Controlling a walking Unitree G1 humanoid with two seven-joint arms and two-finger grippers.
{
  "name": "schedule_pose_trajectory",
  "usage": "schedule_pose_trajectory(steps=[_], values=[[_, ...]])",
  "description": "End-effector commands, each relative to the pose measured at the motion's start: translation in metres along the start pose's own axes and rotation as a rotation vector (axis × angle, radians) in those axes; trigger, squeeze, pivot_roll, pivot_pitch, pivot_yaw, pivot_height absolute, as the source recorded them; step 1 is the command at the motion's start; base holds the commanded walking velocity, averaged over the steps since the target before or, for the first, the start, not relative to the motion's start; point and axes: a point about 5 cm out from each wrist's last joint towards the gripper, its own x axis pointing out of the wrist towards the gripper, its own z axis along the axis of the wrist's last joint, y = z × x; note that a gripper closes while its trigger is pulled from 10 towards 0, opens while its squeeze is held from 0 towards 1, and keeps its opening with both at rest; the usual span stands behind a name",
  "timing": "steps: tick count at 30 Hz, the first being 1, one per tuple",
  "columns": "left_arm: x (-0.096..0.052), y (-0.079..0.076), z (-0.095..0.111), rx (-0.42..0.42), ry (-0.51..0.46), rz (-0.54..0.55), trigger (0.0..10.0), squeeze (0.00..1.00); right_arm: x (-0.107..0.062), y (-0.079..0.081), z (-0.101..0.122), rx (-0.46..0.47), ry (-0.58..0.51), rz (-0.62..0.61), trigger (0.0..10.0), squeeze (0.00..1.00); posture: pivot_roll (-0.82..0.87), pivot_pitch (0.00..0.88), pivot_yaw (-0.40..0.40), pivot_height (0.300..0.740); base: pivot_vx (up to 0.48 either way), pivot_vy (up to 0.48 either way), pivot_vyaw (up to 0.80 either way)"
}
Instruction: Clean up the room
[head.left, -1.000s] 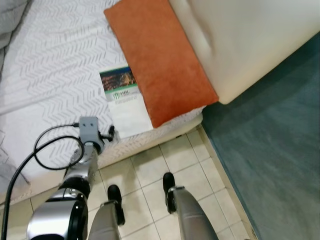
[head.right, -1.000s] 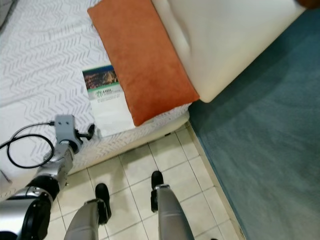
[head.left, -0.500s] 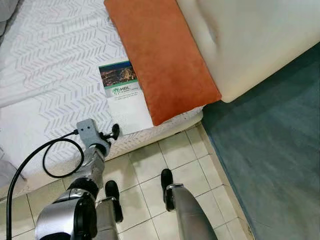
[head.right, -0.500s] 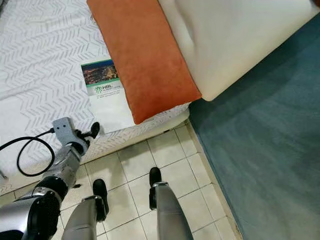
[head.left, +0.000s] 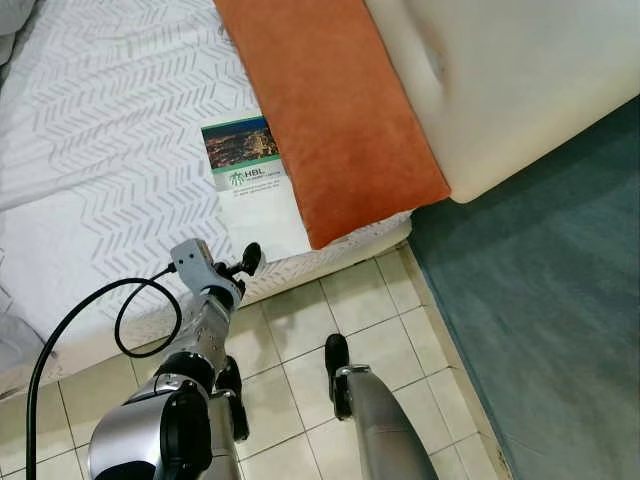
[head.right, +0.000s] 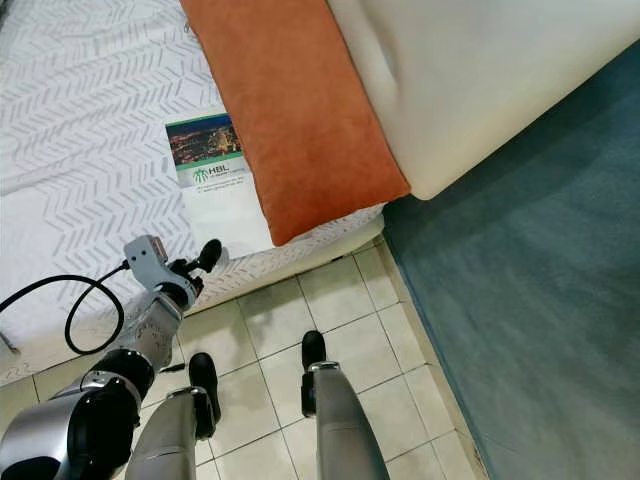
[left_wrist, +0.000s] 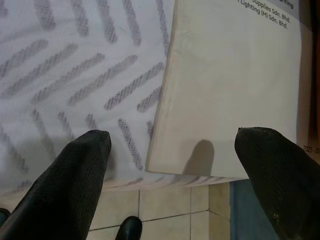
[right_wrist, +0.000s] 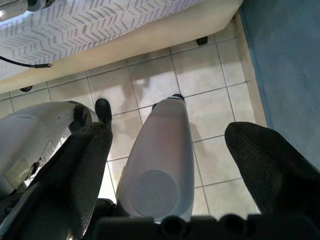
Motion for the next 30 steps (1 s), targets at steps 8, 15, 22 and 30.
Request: schedule_pose_trajectory(steps=[8,15,22,30], values=[[-0.004,-0.003,-0.023,0.032,0.107,0.0,10.0,0.0,-0.006,0.018,-0.003,0.065,0.045,0.094,10.0,0.0,-0.5,0.691,-0.118,0.74,0.0,0.0,0.0],[0.0,-0.012,-0.02,0.051,0.103,-0.025,0.0,0.0,-0.007,0.019,-0.003,0.062,0.052,0.096,10.0,0.0,-0.5,0.697,-0.115,0.74,0.0,0.0,0.0],[0.002,-0.018,-0.019,0.078,0.106,-0.038,0.0,0.0,-0.008,0.021,-0.004,0.061,0.059,0.095,10.0,0.0,-0.5,0.693,-0.112,0.74,0.0,0.0,0.0],[-0.002,-0.012,-0.021,0.44,0.121,-0.049,10.0,1.0,0.008,0.014,-0.004,0.059,0.004,0.047,10.0,0.0,-0.41,0.658,-0.056,0.74,0.0,0.0,0.0]])
